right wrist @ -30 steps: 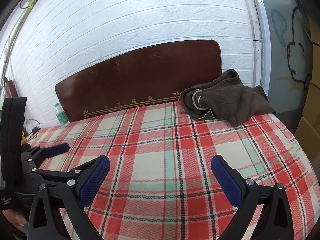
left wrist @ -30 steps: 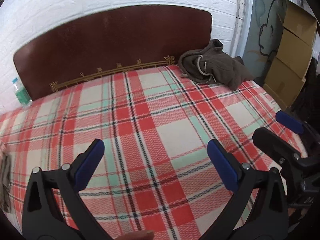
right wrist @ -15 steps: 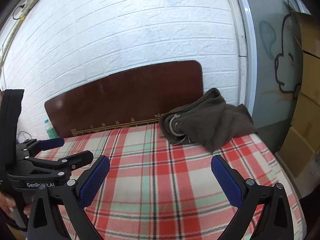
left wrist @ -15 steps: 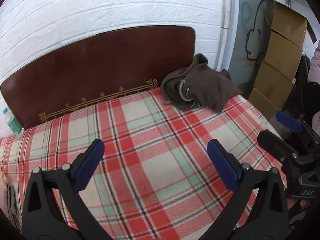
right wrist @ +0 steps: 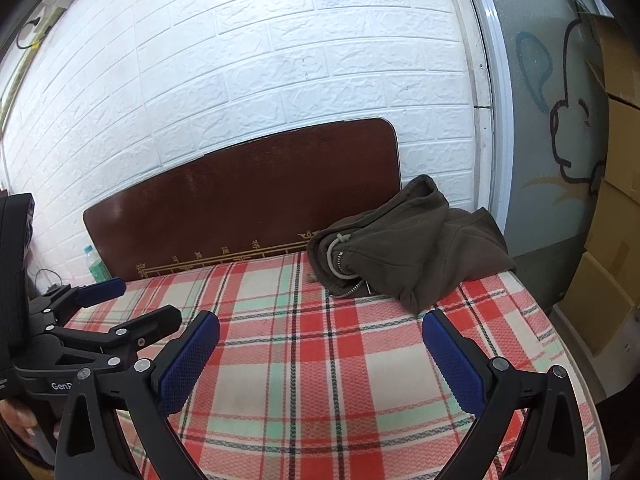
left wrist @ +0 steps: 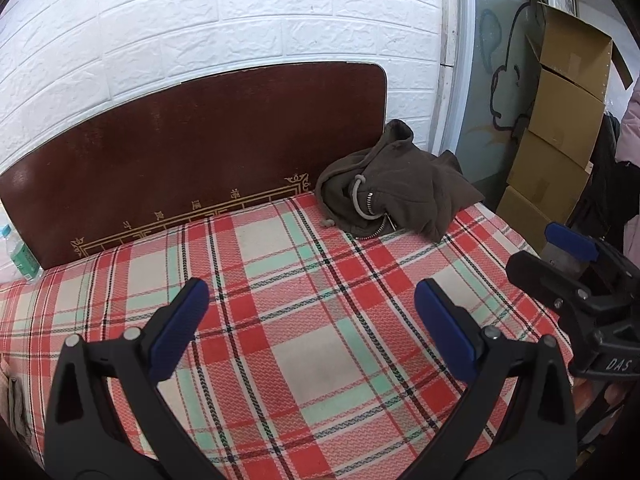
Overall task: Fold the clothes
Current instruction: 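Move both grippers toward the olive hoodie lying by the headboard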
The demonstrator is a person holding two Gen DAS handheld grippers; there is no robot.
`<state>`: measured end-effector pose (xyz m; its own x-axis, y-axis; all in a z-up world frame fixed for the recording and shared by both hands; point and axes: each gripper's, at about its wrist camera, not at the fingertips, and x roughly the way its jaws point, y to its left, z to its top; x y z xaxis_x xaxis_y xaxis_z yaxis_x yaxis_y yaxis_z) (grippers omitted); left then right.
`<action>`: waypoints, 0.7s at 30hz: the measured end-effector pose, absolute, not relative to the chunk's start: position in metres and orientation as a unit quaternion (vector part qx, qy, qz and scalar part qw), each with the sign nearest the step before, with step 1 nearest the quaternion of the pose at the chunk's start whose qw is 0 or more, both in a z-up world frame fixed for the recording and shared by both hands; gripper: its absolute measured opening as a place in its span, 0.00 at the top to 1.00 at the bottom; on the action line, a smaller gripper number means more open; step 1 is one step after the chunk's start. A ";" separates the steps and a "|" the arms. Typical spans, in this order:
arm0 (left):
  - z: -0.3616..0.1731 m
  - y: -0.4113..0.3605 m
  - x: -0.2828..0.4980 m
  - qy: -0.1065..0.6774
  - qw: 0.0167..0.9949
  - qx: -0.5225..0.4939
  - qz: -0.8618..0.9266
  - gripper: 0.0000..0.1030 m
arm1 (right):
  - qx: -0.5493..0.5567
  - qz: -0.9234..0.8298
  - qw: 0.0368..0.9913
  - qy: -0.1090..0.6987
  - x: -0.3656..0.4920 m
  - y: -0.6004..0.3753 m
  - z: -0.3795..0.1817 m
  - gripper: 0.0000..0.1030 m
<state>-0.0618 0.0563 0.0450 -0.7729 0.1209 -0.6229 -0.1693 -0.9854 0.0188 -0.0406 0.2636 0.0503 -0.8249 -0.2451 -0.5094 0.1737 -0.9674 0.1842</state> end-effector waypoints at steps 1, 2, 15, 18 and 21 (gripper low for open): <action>0.044 0.057 -0.063 0.037 0.077 -0.329 0.941 0.00 | 0.277 -0.952 0.111 -0.067 -0.043 0.264 0.049 0.00; 0.043 0.057 -0.064 0.036 0.076 -0.330 0.940 0.00 | 0.279 -0.951 0.113 -0.069 -0.045 0.265 0.048 0.00; 0.038 0.054 -0.073 0.034 0.058 -0.331 0.941 0.00 | 0.301 -0.943 0.118 -0.078 -0.068 0.271 0.036 0.00; 0.036 0.054 -0.077 0.036 0.060 -0.331 0.941 0.00 | 0.305 -0.942 0.115 -0.078 -0.072 0.273 0.032 0.00; 0.032 0.054 -0.088 0.034 0.069 -0.336 0.939 0.00 | 0.310 -0.941 0.110 -0.081 -0.081 0.276 0.029 0.00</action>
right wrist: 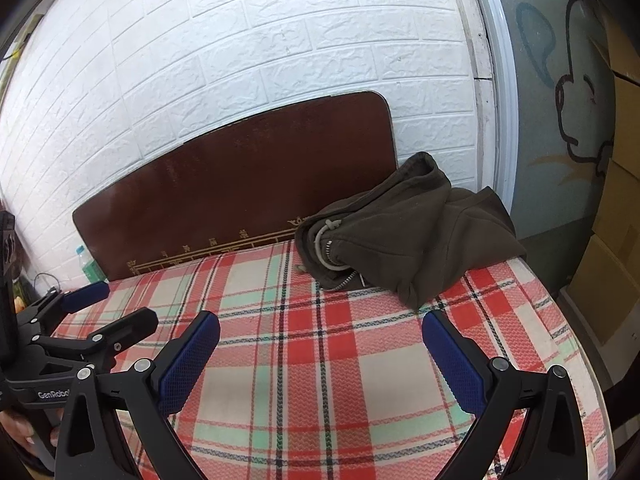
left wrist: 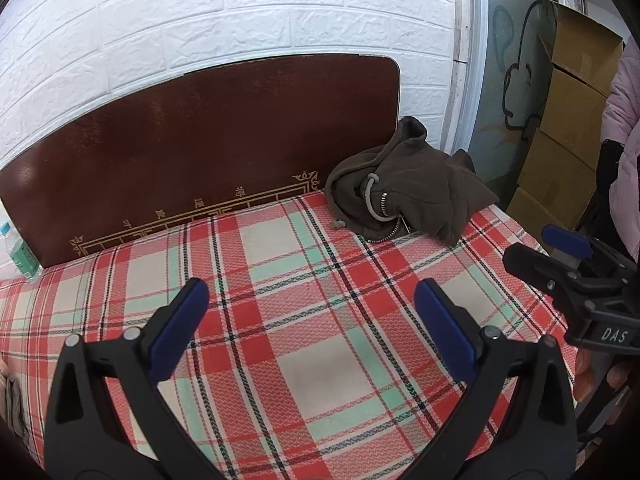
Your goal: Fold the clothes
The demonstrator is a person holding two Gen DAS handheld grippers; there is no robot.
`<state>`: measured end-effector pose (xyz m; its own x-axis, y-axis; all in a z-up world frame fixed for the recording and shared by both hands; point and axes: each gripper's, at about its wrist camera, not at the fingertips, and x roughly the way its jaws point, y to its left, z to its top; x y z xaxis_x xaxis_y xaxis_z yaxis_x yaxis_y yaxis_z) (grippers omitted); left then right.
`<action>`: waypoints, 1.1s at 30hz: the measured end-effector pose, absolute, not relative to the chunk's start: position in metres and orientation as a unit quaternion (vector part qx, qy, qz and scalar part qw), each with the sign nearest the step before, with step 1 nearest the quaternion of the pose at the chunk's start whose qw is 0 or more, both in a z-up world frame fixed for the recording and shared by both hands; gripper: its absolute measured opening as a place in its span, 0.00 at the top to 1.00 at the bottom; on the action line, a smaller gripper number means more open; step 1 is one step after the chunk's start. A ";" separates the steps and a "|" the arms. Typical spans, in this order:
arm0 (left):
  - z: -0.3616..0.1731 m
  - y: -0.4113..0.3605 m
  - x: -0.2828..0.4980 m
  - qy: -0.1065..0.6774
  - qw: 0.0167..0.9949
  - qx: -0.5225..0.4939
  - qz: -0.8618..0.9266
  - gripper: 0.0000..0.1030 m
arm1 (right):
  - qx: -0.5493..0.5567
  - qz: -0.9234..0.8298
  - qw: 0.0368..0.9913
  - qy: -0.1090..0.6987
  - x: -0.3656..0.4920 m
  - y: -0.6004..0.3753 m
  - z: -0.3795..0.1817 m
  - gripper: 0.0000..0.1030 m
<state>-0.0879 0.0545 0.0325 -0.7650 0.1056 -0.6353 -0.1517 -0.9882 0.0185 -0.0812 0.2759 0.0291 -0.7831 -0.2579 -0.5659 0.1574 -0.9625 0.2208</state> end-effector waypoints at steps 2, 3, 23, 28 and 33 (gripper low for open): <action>0.029 0.056 -0.100 0.034 0.074 -0.345 0.935 0.00 | 0.316 -0.939 0.107 -0.084 -0.092 0.279 0.025 0.00; 0.028 0.057 -0.106 0.034 0.077 -0.348 0.934 0.00 | 0.323 -0.937 0.102 -0.085 -0.099 0.280 0.022 0.00; 0.059 0.068 -0.178 0.016 0.087 -0.449 0.889 0.00 | 0.432 -0.894 0.049 -0.106 -0.176 0.298 0.049 0.00; 0.057 0.075 -0.198 0.018 0.073 -0.459 0.885 0.00 | 0.439 -0.893 0.050 -0.083 -0.201 0.309 0.044 0.00; 0.035 0.089 -0.234 0.018 0.040 -0.481 0.876 0.00 | 0.479 -0.866 0.060 -0.129 -0.268 0.354 -0.003 0.00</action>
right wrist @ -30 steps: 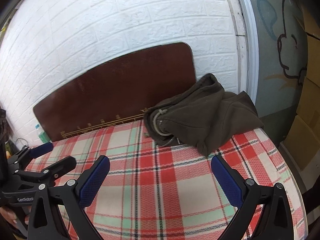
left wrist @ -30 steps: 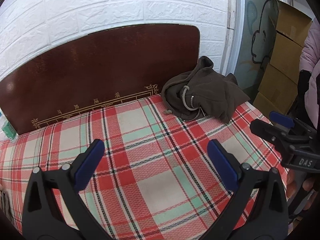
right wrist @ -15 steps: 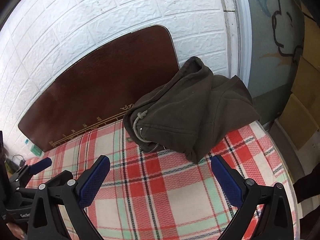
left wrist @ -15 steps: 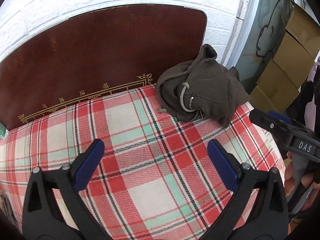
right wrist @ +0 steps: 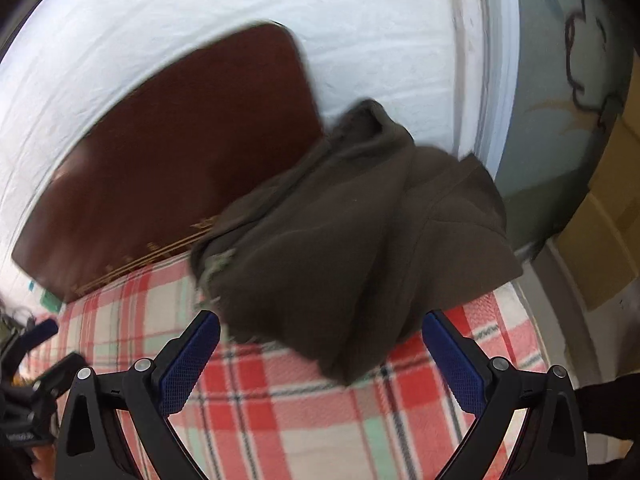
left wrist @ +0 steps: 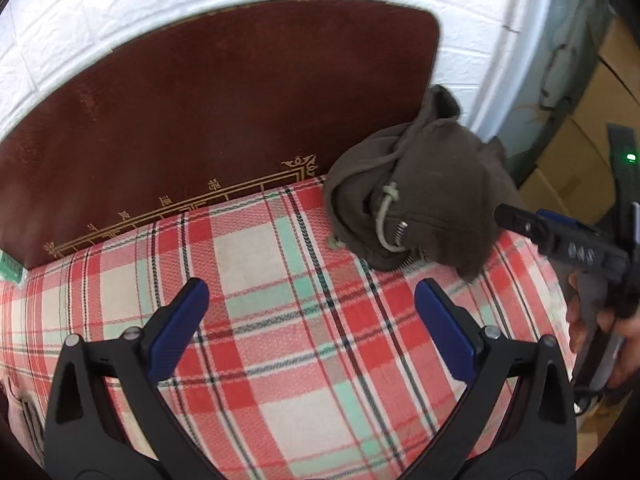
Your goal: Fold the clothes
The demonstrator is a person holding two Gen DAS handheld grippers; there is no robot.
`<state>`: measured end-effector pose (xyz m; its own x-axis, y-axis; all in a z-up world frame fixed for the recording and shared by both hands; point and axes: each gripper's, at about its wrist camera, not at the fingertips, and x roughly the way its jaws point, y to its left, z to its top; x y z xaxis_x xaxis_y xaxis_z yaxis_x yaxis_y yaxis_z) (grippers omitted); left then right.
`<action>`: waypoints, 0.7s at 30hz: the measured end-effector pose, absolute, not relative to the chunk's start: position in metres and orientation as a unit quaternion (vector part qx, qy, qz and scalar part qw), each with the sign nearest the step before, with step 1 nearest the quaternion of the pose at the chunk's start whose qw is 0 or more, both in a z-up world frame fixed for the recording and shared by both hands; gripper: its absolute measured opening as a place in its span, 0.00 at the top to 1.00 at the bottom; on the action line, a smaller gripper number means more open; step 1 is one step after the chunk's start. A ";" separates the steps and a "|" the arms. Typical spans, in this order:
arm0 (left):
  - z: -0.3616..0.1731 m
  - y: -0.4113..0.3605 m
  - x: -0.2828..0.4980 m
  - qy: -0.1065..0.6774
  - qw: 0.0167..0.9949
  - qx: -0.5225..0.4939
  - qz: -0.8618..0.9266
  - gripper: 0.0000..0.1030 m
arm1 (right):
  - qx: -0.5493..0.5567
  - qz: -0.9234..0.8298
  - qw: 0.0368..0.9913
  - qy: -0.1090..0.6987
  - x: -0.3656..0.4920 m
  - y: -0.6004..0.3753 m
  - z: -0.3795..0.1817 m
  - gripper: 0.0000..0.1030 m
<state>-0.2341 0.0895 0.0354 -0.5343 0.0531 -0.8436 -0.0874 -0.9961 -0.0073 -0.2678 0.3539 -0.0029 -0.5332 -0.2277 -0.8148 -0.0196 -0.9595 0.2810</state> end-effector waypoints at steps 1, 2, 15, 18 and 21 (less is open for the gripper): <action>0.030 0.094 -0.242 0.018 0.035 -0.484 0.874 0.00 | 0.489 -0.856 0.068 -0.155 -0.279 0.362 -0.014 0.00; 0.025 0.099 -0.250 0.020 0.029 -0.486 0.873 0.00 | 0.499 -0.844 0.076 -0.181 -0.290 0.371 -0.025 0.00; -0.005 0.128 -0.285 0.028 0.015 -0.522 0.852 0.00 | 0.449 -0.858 0.182 -0.171 -0.328 0.383 -0.041 0.73; -0.005 0.133 -0.292 0.031 0.020 -0.517 0.855 0.00 | 0.441 -0.845 0.213 -0.217 -0.329 0.412 -0.041 0.79; -0.007 0.143 -0.303 0.047 0.021 -0.513 0.857 0.00 | 0.451 -0.821 0.234 -0.261 -0.347 0.420 -0.057 0.62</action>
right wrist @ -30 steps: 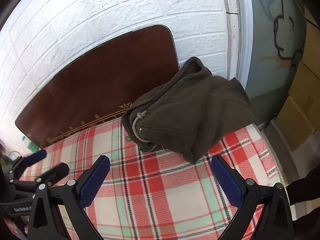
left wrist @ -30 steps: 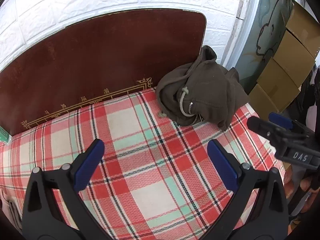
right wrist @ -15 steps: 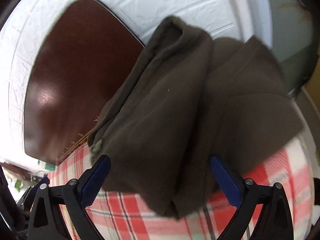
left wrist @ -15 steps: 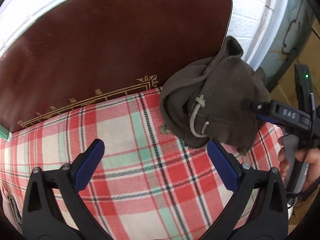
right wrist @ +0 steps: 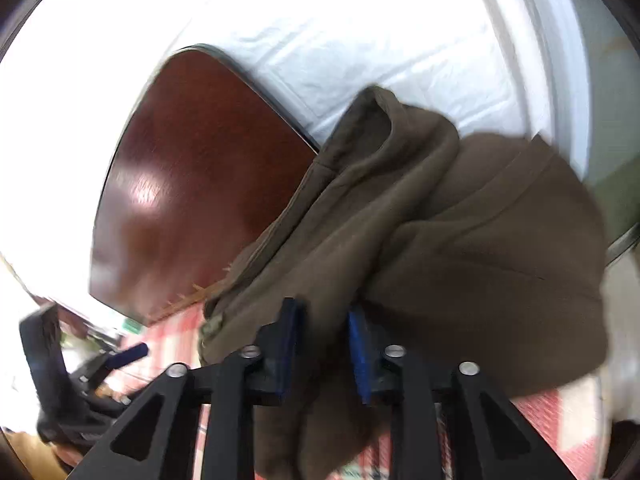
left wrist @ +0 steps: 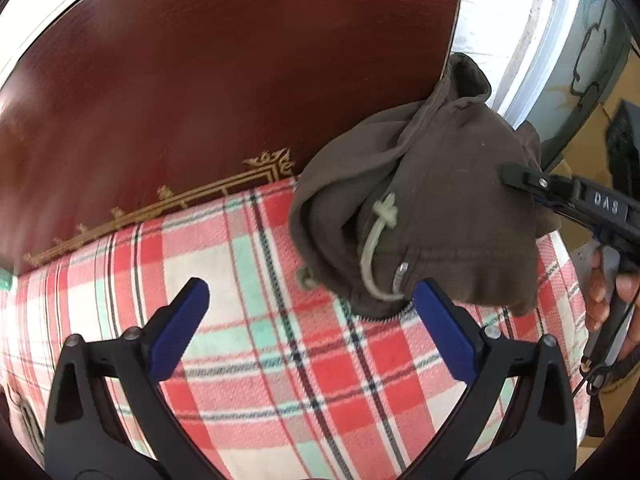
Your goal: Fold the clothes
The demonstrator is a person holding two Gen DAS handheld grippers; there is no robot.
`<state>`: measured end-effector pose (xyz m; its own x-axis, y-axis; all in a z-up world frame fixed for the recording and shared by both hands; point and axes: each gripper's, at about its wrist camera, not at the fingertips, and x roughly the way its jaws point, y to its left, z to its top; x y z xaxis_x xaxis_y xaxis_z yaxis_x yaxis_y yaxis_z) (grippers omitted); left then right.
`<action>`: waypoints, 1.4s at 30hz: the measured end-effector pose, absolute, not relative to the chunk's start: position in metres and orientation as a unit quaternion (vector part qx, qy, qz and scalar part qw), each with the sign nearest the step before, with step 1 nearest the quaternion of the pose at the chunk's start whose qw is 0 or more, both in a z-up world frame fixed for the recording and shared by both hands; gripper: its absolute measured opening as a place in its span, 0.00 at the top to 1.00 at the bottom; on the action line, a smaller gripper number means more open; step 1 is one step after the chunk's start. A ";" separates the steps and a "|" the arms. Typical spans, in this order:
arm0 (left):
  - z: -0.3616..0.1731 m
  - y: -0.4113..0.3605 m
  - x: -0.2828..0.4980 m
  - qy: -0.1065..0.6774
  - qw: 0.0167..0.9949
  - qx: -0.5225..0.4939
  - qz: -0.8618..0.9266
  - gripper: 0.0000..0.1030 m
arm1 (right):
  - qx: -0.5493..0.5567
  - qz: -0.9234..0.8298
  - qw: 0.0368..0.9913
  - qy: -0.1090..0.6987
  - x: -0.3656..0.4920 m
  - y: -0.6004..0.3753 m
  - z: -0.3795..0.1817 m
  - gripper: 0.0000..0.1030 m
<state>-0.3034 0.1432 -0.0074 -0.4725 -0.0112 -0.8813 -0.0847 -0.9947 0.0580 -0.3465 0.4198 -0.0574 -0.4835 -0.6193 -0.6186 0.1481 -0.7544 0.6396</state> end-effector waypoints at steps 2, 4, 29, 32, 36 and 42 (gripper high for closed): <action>-0.008 0.147 -0.311 0.051 0.020 -0.511 0.858 0.00 | 0.454 -0.812 0.231 -0.285 -0.361 0.414 -0.070 0.27; -0.009 0.148 -0.317 0.051 0.016 -0.512 0.858 0.00 | 0.454 -0.802 0.248 -0.297 -0.375 0.401 -0.079 0.07; 0.071 0.165 -0.313 0.012 0.092 -0.455 0.886 0.00 | 0.253 -0.830 0.388 -0.311 -0.303 0.481 0.192 0.96; 0.094 0.172 -0.317 0.015 0.115 -0.431 0.895 0.00 | 0.248 -0.833 0.386 -0.310 -0.287 0.484 0.226 0.96; 0.117 0.182 -0.323 0.011 0.152 -0.413 0.898 0.00 | 0.236 -0.840 0.386 -0.299 -0.257 0.492 0.264 0.95; 0.171 0.211 -0.330 0.033 0.204 -0.378 0.903 0.23 | 0.205 -0.853 0.374 -0.301 -0.258 0.485 0.322 0.94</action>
<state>-0.3299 0.2109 0.1705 -0.6317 0.3423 -0.6955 -0.3926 -0.9149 -0.0936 -0.2582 0.4853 0.3217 -0.6364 -0.7613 -0.1243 0.5140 -0.5387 0.6675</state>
